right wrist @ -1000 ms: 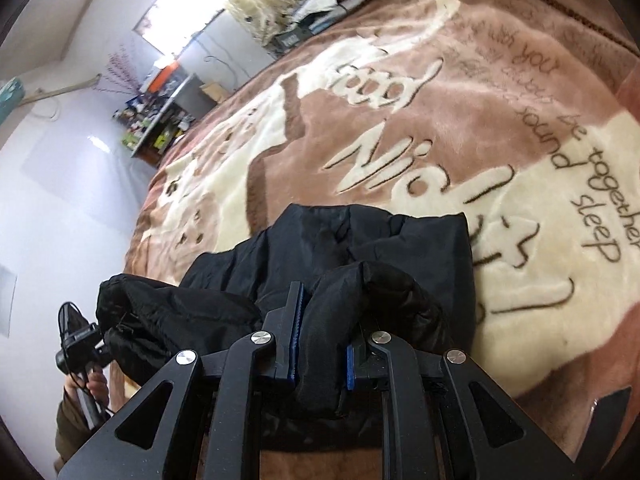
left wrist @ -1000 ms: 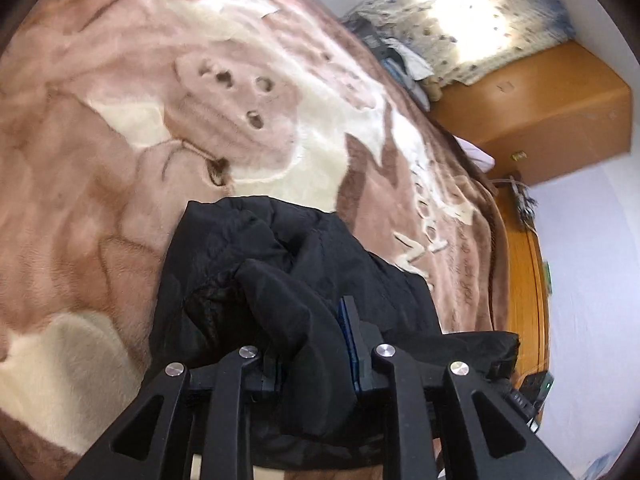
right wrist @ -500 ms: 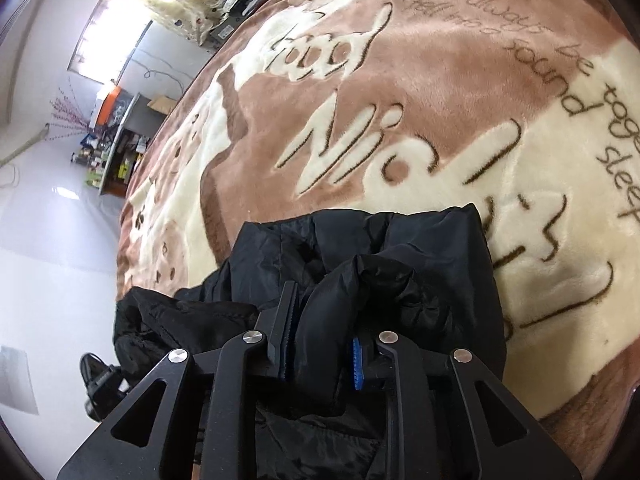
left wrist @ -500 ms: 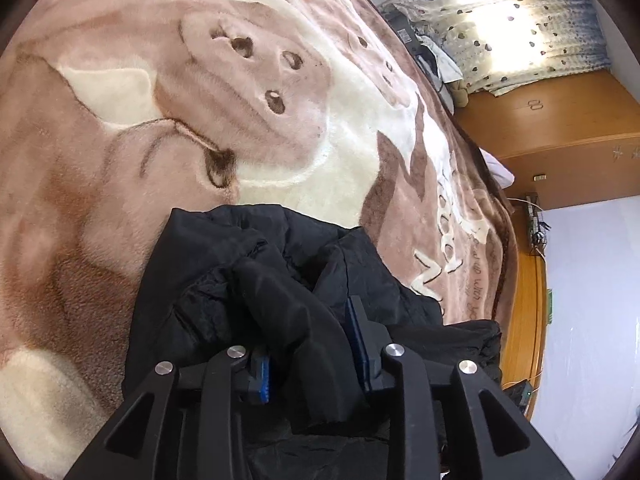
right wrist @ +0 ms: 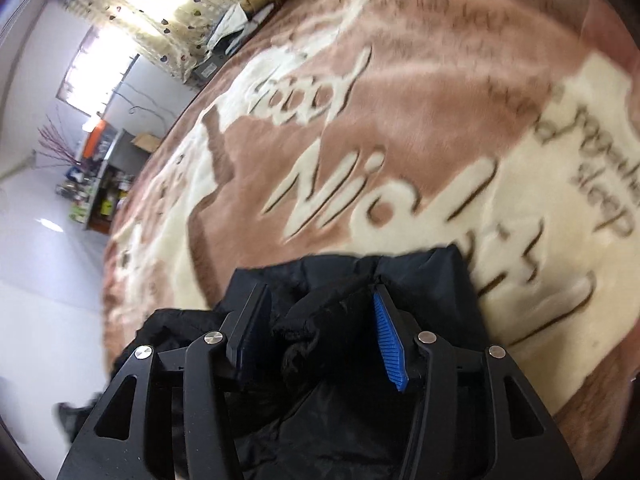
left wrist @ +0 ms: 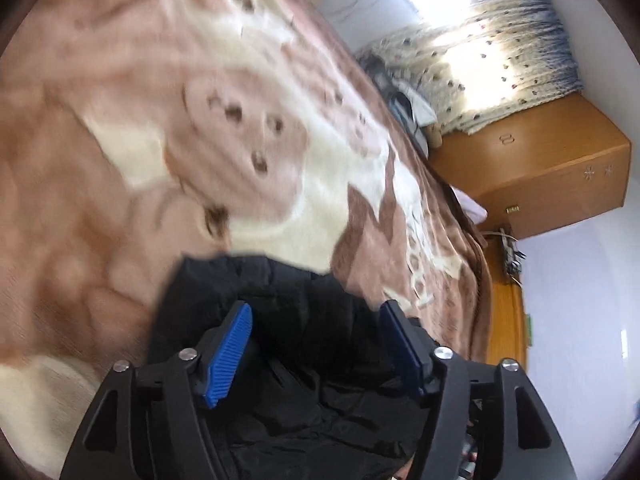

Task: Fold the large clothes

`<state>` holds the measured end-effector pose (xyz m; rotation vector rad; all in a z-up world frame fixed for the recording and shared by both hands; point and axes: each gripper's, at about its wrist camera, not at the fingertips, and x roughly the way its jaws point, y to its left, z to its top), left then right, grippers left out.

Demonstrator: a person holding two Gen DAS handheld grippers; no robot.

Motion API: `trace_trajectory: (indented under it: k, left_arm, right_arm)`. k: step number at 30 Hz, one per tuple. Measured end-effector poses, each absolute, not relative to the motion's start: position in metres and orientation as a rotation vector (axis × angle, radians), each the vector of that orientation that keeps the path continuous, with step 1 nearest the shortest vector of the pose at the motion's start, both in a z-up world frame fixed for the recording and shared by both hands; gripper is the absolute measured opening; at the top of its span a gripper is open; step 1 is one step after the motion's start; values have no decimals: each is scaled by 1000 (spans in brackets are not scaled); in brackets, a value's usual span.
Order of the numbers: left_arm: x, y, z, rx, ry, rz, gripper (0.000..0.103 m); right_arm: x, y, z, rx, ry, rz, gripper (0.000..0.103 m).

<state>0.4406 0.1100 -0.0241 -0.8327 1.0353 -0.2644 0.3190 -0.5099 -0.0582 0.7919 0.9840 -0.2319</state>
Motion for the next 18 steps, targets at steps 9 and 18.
trace_trajectory:
  k: [9,18]
  left_arm:
    - [413,65,22,-427,1010,-326,68]
    - [359,-51,-4,-149,1074,-514,68]
  right_arm:
    - [304,-483,-4,416,795,-328,63]
    - [258,-371,-14,111,862,57,63]
